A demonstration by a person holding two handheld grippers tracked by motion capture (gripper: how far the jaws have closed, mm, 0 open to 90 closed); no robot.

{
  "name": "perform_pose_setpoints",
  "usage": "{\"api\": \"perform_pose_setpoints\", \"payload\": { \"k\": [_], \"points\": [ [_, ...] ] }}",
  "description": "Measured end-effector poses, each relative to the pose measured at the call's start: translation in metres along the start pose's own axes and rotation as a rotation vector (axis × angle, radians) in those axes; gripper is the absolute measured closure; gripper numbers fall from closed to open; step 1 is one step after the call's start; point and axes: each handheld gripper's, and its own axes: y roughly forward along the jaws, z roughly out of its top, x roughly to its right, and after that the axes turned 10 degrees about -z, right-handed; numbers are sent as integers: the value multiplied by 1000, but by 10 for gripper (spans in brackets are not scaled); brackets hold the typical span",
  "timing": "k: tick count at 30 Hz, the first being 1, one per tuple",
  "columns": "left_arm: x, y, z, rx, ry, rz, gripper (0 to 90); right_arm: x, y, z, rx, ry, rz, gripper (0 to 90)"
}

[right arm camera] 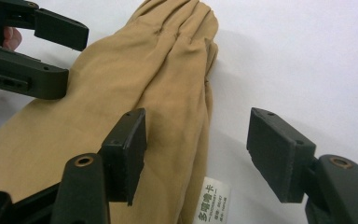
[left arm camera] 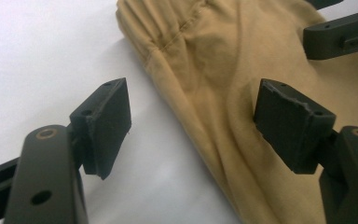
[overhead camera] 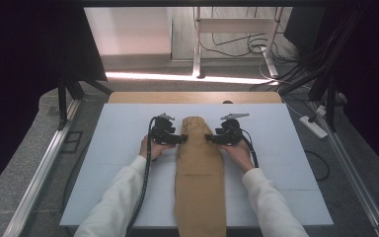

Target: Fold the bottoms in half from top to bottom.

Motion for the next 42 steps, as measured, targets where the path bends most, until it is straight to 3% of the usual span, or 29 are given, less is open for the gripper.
{"api": "perform_pose_setpoints", "payload": {
  "k": [4, 18, 23, 32, 36, 39, 42],
  "points": [
    [-4, 1, -2, -15, -12, 5, 269, -3, 3, 0, -28, -42, -20, 387],
    [-7, 10, -5, -64, -22, -8, 274, -5, 12, -4, -72, -44, 16, 398],
    [-7, 10, -6, -56, -28, -21, 291, -4, 12, -3, -74, -44, 21, 399],
    [-1, 15, -6, -68, -21, -97, 562, -10, 15, -2, -81, -45, 65, 448],
    [-2, 15, -7, -74, -23, -120, 684, -14, 16, -1, -90, -80, 79, 586],
    [-3, 14, -8, -78, -24, -139, 767, -9, 15, -2, -95, -72, 93, 723],
    [-3, 14, -9, -71, -19, -145, 819, -7, 16, -3, -93, -71, 120, 787]
  ]
}}
